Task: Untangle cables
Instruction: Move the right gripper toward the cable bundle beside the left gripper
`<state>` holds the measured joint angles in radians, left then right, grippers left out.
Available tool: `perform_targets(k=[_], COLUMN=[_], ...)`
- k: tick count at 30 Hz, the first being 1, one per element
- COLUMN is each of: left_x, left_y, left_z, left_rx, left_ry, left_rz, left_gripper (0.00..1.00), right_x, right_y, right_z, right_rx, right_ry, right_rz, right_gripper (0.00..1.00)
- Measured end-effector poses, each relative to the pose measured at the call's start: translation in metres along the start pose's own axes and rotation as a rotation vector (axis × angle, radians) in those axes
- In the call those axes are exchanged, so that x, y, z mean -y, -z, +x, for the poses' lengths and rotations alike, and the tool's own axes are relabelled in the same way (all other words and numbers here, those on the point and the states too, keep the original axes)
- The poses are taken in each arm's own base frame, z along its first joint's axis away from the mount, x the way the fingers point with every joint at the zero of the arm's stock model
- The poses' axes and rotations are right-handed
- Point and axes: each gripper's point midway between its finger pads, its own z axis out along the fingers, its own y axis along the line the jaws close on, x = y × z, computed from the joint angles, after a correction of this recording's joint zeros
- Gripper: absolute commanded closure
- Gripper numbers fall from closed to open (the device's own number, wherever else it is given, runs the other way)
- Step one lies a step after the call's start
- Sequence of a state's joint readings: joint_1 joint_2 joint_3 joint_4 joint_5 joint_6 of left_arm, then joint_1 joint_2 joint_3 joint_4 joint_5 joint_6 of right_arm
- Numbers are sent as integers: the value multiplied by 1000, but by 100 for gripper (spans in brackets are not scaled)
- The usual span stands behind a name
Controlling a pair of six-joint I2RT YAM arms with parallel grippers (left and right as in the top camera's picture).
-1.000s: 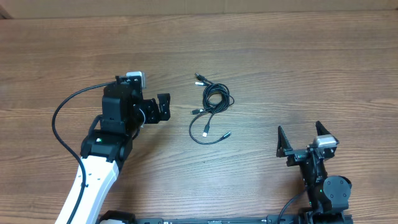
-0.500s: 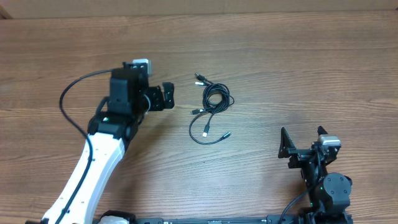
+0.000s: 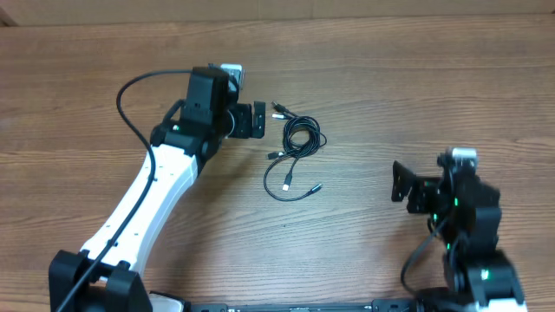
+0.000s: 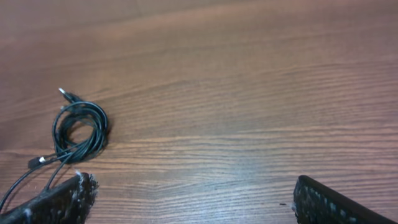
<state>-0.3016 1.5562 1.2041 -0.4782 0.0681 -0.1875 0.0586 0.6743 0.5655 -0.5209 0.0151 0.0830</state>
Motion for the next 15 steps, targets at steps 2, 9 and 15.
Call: perform_targets(k=[2,9,15], left_x=[1,-2,2], left_y=[-2,-15,-13], left_z=[-7,1,-12], left_rx=[-2,-99,-124], left_ry=[-8,-6,-59], left_rz=[-2,-24,-22], left_gripper=[0,0,0], right_x=[-1,-8,-19], right_y=[-7,-31,-34], right_z=[-8,-28,-33], right_rx=[-65,-242,-300], right_ry=[0,-6,-16], right_rz=[11,16,-35], right_gripper=[0,0,0])
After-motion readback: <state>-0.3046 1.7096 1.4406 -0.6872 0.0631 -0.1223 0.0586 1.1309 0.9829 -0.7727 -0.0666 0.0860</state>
